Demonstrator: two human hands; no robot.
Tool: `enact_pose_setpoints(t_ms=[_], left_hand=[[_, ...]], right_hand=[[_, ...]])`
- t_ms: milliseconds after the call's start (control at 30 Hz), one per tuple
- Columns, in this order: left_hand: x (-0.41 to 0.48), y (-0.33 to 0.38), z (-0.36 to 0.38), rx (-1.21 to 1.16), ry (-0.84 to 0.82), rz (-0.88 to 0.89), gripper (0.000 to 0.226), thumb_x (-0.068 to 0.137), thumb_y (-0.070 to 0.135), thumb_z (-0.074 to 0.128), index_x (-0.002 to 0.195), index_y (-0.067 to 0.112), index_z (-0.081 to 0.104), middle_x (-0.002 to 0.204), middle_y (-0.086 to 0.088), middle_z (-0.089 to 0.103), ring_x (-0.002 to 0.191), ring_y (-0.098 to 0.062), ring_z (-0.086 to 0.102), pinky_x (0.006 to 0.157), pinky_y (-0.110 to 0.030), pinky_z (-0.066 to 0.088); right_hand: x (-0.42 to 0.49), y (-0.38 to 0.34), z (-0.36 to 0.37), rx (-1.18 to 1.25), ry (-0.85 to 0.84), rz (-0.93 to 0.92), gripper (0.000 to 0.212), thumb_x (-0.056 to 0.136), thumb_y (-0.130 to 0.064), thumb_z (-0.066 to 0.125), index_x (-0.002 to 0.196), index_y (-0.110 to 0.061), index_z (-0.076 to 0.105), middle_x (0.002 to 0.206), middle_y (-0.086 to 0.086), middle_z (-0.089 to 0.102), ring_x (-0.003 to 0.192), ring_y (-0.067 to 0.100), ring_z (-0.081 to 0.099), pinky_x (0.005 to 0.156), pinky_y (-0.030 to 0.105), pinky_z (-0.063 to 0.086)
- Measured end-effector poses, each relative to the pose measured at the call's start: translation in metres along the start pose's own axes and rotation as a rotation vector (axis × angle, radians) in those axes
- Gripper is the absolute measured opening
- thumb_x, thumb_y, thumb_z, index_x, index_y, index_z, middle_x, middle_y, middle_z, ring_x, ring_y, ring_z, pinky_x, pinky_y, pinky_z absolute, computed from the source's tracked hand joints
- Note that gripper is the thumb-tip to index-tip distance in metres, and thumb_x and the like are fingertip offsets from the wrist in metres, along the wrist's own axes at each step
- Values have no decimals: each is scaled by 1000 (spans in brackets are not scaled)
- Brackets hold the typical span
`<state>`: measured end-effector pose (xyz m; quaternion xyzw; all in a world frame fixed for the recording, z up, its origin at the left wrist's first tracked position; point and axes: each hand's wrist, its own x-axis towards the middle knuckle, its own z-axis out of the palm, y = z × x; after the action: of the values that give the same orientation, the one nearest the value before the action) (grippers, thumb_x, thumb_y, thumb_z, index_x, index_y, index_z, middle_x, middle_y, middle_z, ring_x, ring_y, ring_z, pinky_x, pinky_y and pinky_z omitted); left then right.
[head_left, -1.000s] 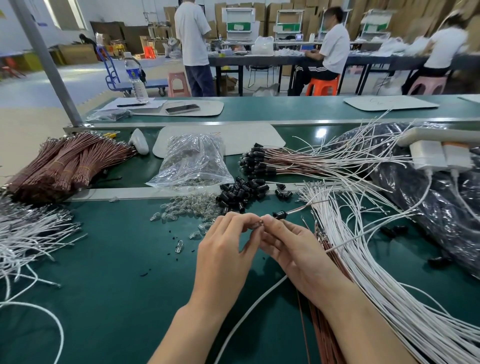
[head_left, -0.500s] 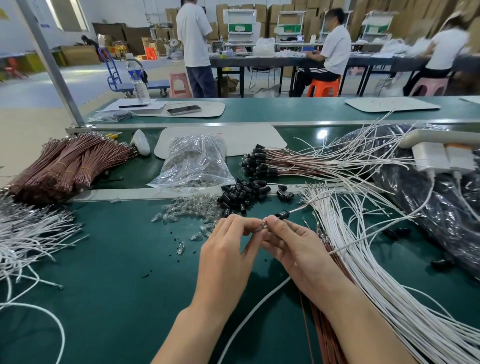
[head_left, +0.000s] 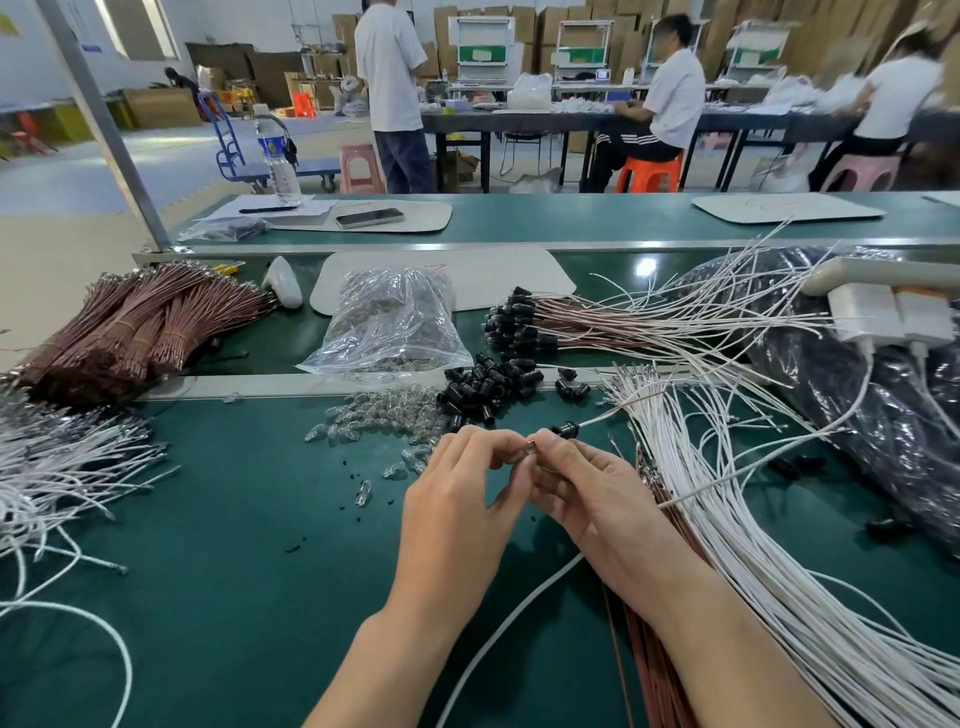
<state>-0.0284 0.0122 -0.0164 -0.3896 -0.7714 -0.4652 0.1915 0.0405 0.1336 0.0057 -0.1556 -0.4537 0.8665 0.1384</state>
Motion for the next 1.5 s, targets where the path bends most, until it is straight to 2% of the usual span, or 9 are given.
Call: enact_pose_setpoints(t_ms=[100, 300, 500, 700, 833, 933, 1067, 1233, 1500], left_hand=[[0, -1, 0, 10, -12, -9, 7, 93, 31, 63, 99, 30, 60, 93, 23, 55, 90, 5, 51, 76, -12, 42], [0, -2, -1, 15, -31, -20, 9, 92, 30, 65, 100, 32, 60, 93, 21, 58, 90, 5, 53, 76, -13, 43], [-2, 0, -1, 52, -50, -30, 20, 91, 34, 68, 109, 32, 58, 97, 20, 56, 90, 2, 54, 73, -18, 46], [0, 0, -3, 46, -28, -1, 7, 94, 31, 64, 100, 28, 62, 93, 19, 58, 86, 3, 55, 71, -19, 46], [0, 0, -3, 29, 2, -21, 7, 94, 32, 64, 99, 27, 64, 91, 19, 59, 84, 1, 57, 72, -20, 46], [1, -1, -3, -3, 31, -66, 11, 94, 36, 62, 98, 26, 65, 89, 18, 59, 82, -1, 58, 71, -22, 46], [1, -2, -2, -31, 7, -91, 11, 96, 38, 59, 98, 28, 63, 90, 18, 60, 84, -3, 59, 72, -22, 46], [0, -2, -2, -36, -8, -104, 10, 96, 38, 60, 98, 29, 63, 89, 18, 60, 84, -2, 59, 73, -23, 46], [0, -3, -2, -96, -47, -127, 6, 96, 30, 66, 99, 33, 62, 92, 19, 61, 89, -5, 60, 75, -23, 47]], right_hand=[[1, 1, 1, -37, -7, -14, 30, 79, -29, 72, 94, -3, 78, 101, 18, 76, 88, 19, 73, 76, 26, 59], [1, 5, 0, -126, 20, -59, 28, 77, -36, 73, 87, -12, 82, 97, 13, 78, 87, 17, 74, 77, 25, 58], [2, 5, -2, -115, 72, -74, 25, 73, -36, 77, 81, -12, 81, 85, 8, 76, 75, 12, 71, 72, 23, 58], [3, 6, -5, -145, 53, -63, 32, 73, -38, 79, 87, -10, 81, 92, 14, 75, 86, 19, 71, 85, 30, 60], [2, 5, -4, -105, 34, -59, 38, 71, -43, 80, 91, -11, 81, 96, 13, 76, 83, 16, 71, 76, 24, 59], [3, 3, -2, -52, 105, -72, 44, 82, -48, 67, 94, -7, 79, 99, 15, 77, 79, 16, 72, 69, 23, 58], [6, 1, -4, 58, 173, -53, 43, 84, -40, 61, 106, -4, 71, 92, 14, 77, 70, 14, 72, 61, 23, 58], [4, 1, -4, 7, 121, -39, 24, 96, -24, 60, 95, -15, 82, 91, 8, 76, 71, 13, 70, 63, 23, 58], [-2, -3, -3, -96, -6, -9, 29, 103, -20, 50, 117, -15, 75, 113, 14, 74, 88, 17, 69, 72, 25, 57]])
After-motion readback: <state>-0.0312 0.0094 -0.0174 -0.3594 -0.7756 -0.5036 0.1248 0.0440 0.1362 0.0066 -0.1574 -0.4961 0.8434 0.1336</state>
